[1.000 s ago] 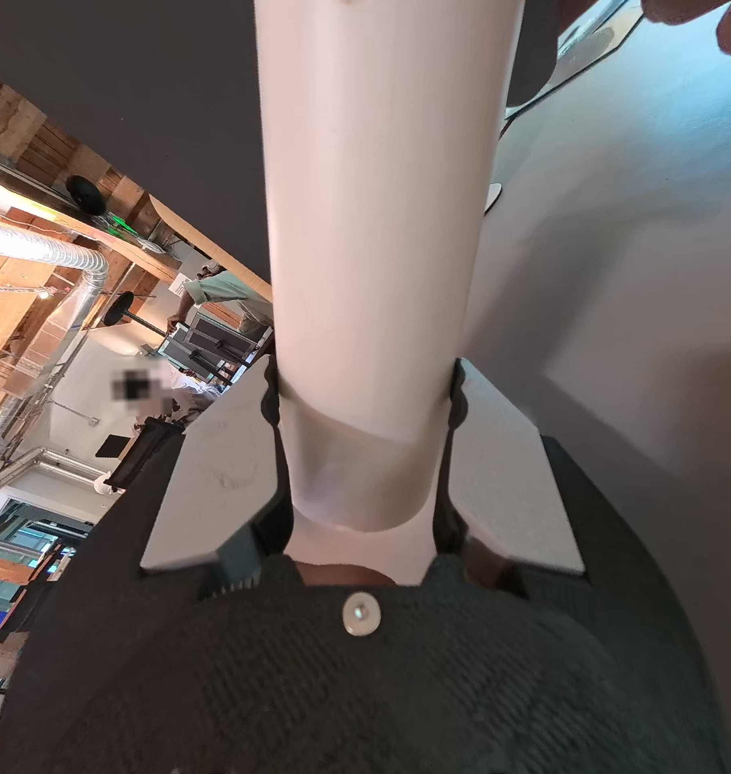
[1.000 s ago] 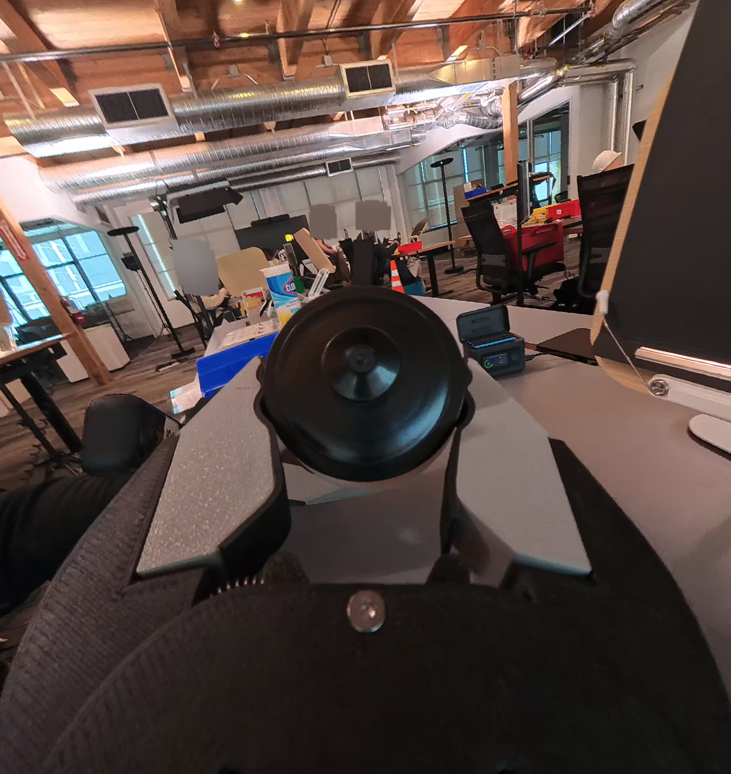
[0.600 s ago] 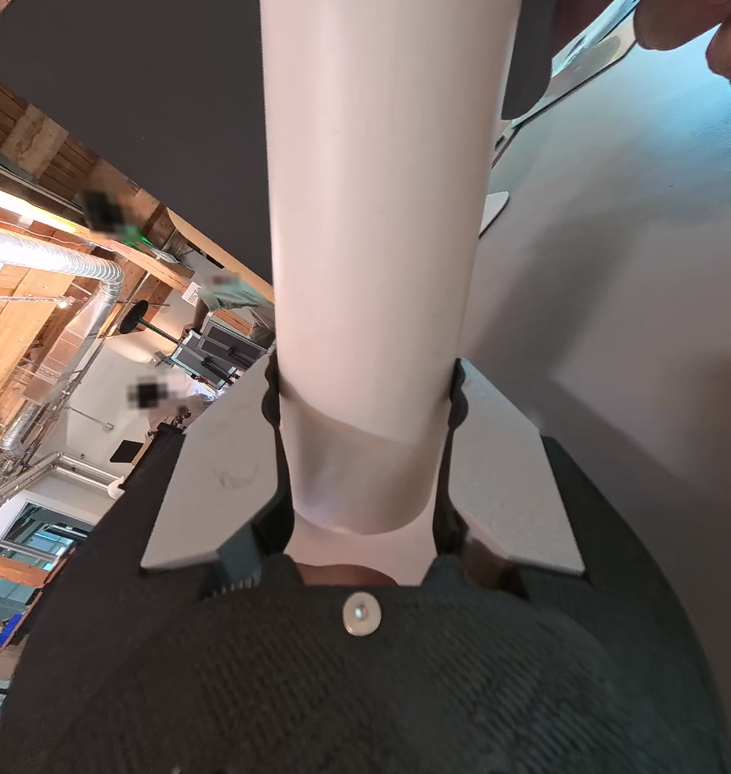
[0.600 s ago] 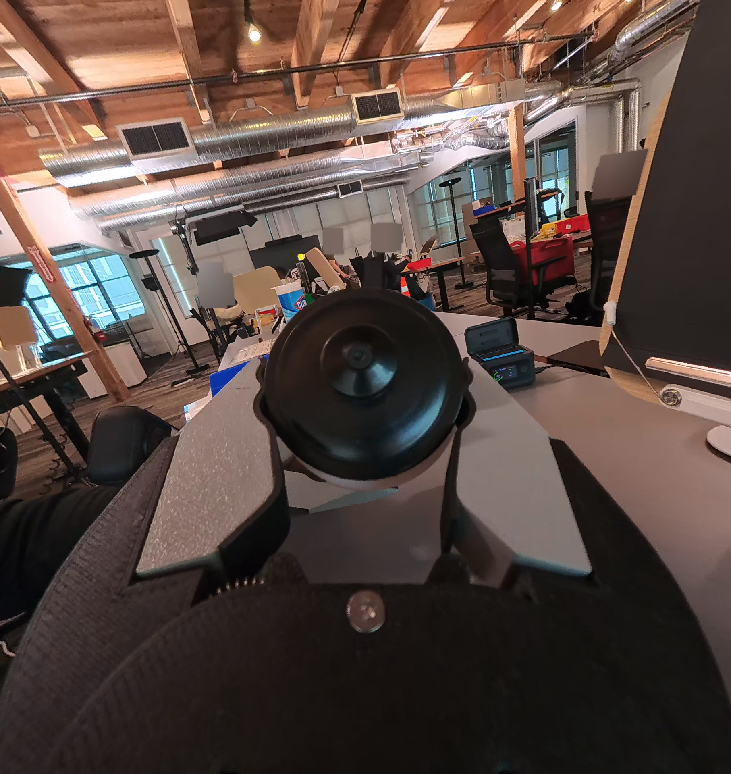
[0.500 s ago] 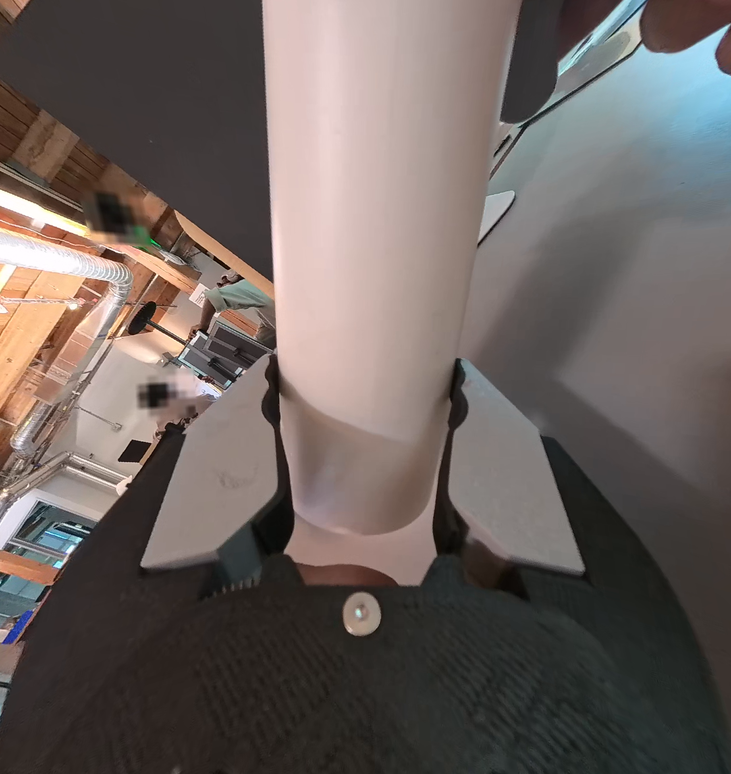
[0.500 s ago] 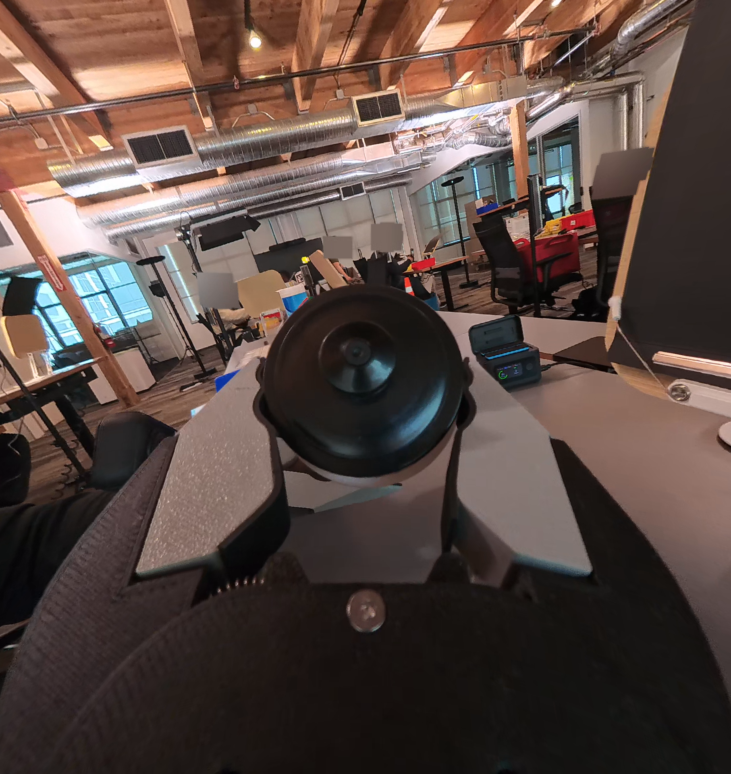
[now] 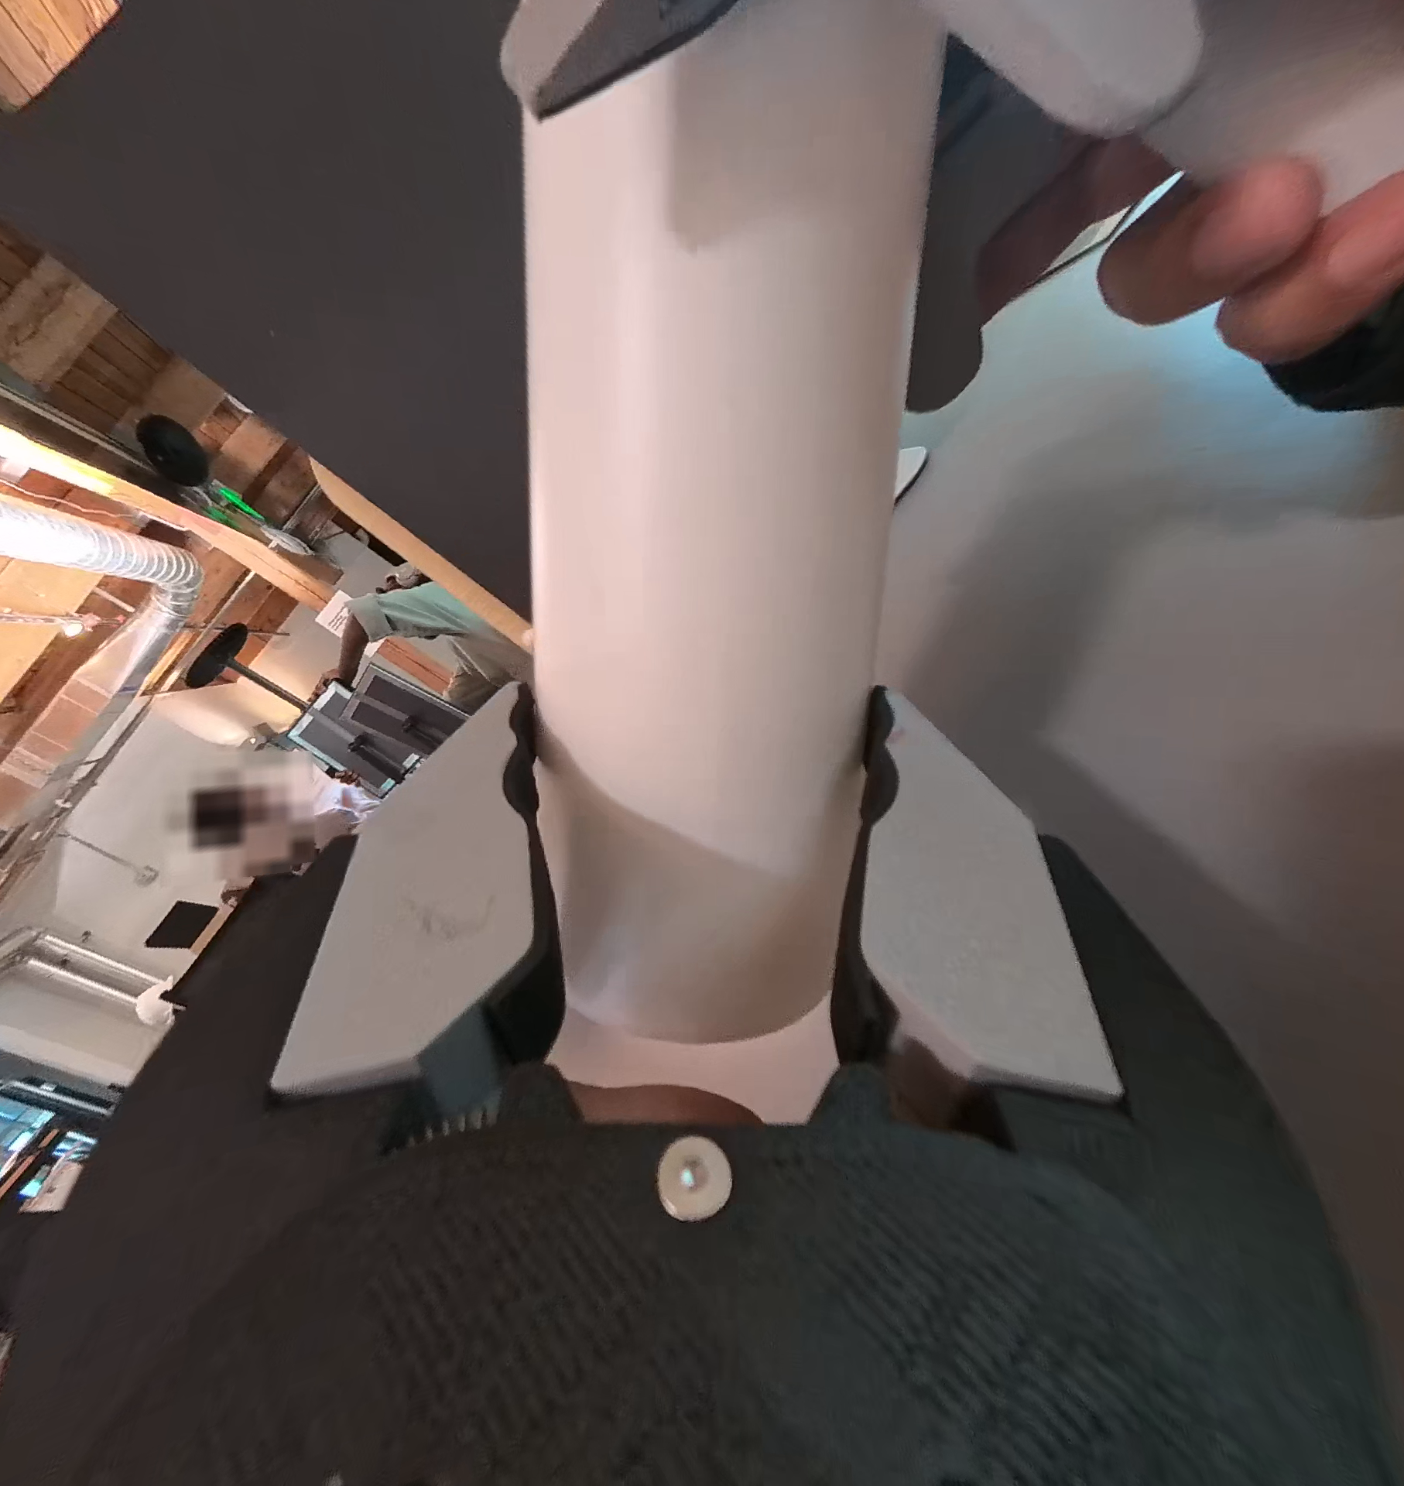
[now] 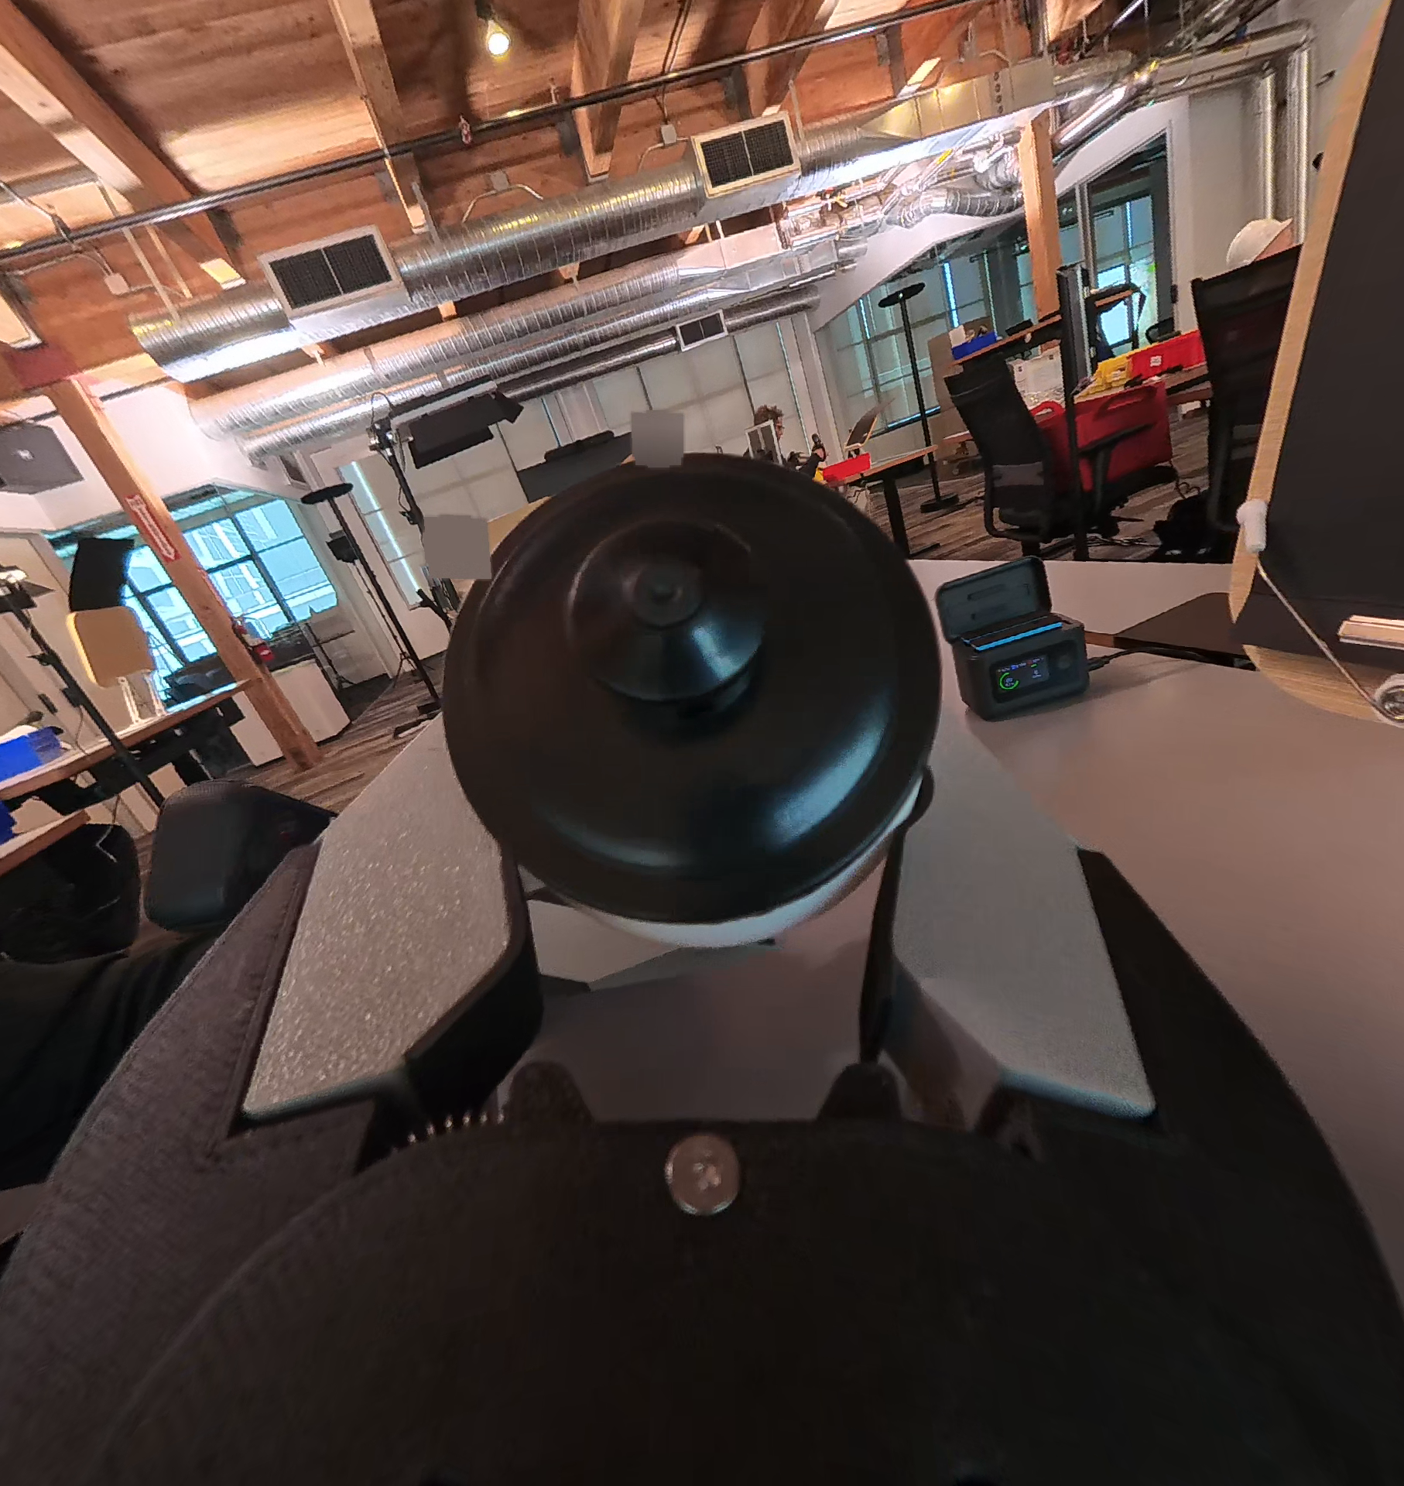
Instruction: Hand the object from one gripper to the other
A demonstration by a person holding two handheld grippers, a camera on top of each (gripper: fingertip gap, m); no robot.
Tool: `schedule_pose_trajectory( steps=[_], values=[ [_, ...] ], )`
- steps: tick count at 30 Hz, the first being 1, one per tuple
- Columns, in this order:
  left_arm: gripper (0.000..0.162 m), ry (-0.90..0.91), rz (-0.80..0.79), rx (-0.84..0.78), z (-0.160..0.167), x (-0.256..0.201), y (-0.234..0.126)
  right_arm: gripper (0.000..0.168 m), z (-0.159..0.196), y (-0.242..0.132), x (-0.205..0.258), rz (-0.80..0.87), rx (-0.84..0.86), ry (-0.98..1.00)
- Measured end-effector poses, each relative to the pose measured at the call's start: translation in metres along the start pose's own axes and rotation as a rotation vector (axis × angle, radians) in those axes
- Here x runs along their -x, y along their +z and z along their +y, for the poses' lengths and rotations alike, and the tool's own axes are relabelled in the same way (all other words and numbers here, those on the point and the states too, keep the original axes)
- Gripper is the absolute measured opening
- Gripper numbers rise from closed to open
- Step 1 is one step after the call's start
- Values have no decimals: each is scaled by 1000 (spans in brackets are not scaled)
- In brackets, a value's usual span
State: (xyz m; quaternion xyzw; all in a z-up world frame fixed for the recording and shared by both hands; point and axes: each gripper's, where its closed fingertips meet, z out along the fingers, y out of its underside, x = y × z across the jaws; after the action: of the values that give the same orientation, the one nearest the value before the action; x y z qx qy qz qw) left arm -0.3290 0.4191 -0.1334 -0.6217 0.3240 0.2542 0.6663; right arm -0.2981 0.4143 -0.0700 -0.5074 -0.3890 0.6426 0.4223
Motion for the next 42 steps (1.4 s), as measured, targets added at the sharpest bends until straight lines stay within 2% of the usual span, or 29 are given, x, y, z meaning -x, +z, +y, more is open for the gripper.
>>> schedule_pose_trajectory(
  steps=[14, 24, 30, 32, 35, 39, 42],
  values=[
    [81, -47, 49, -42, -8, -12, 0, 95, -7, -7, -5, 20, -37, 42],
    [75, -90, 88, 25, 8, -17, 3, 95, -41, -37, -23, 100, -194, 59],
    [53, -111, 63, 102, 24, -11, 7, 96, -59, -53, -24, 177, -264, -43],
    [39, -147, 59, 111, 27, -8, 6, 95, -61, -55, -23, 185, -273, -64],
    [29, -186, 83, 111, 29, -9, 6, 94, -57, -53, -23, 185, -239, -59],
    [35, -165, 106, 106, 26, -15, 6, 94, -50, -44, -17, 154, -195, -75],
    [46, -244, 235, -3, 3, -32, -1, 94, -41, -32, -2, 72, -137, -92]
  ],
)
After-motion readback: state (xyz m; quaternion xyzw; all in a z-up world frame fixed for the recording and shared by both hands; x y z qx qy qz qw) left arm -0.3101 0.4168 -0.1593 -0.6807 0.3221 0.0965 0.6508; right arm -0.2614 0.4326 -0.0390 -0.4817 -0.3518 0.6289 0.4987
